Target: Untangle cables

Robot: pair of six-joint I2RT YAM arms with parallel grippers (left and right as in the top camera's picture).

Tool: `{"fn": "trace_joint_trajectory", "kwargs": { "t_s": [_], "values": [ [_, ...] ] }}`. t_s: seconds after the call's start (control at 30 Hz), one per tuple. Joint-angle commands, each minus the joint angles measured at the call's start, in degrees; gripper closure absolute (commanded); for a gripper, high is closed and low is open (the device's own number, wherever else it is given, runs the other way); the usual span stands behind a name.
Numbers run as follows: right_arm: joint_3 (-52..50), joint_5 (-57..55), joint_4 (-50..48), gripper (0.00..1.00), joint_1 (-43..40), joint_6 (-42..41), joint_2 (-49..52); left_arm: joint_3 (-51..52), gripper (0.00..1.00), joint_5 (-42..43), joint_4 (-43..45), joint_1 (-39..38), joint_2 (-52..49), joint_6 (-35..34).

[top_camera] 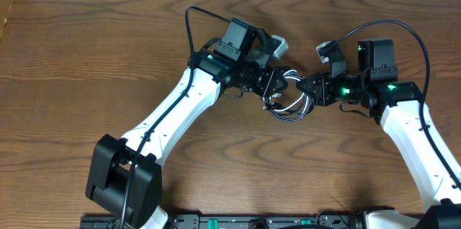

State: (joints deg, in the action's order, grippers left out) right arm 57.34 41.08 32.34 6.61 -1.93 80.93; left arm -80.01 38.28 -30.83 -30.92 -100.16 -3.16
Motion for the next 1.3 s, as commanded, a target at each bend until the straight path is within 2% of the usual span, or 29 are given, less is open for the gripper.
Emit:
{"fn": "trace_joint_trajectory", "kwargs": {
  "t_s": [0.0, 0.03, 0.13, 0.2, 0.3, 0.37, 0.43, 0.53, 0.7, 0.9, 1.27],
  "values": [
    [-0.02, 0.83, 0.04, 0.99, 0.24, -0.37, -1.16, 0.33, 0.89, -0.20, 0.26, -0.02, -0.15, -1.22],
    [-0.02, 0.83, 0.02, 0.99, 0.24, -0.37, -1.16, 0.33, 0.92, -0.20, 0.11, -0.02, -0.15, -1.22],
    [-0.02, 0.31, 0.02, 0.97, 0.24, -0.46, -1.16, 0.33, 0.93, -0.20, -0.11, -0.02, -0.15, -1.20],
    [-0.02, -2.34, 0.04, 0.81, 0.24, -2.51, -1.16, 0.33, 0.92, -0.42, -0.11, 0.04, -0.13, -1.20],
    [-0.02, -6.62, 0.00, 0.44, 0.24, -6.80, -1.16, 0.33, 0.92, -0.44, -0.24, 0.09, -0.11, -1.22],
    [-0.02, -7.52, -0.24, 0.29, 0.22, -7.96, -1.16, 0.33, 0.93, -2.69, -1.11, 0.09, -0.11, -1.66],
    [-0.02, -7.52, -0.50, 0.22, 0.22, -7.93, -1.16, 0.33, 0.92, -6.25, -2.73, 0.09, -0.11, -1.92],
    [-0.02, -7.48, -0.74, 0.21, 0.24, -7.93, -1.18, 0.33, 0.92, -10.69, -5.14, 0.09, -0.11, -2.97],
    [-0.02, -5.46, -1.95, 0.22, 0.31, -7.89, -1.14, 0.33, 0.92, -16.79, -6.75, 0.09, -0.11, -8.92],
    [-0.04, -5.33, -1.88, 0.37, 2.75, -4.57, 0.37, 0.33, 0.93, -16.94, -6.60, 0.09, -0.11, -12.07],
    [-0.04, -9.94, -1.53, 0.48, 7.06, -3.63, 7.80, 0.33, 0.93, -16.94, -6.69, 0.09, -0.11, -13.49]
  ]
}}
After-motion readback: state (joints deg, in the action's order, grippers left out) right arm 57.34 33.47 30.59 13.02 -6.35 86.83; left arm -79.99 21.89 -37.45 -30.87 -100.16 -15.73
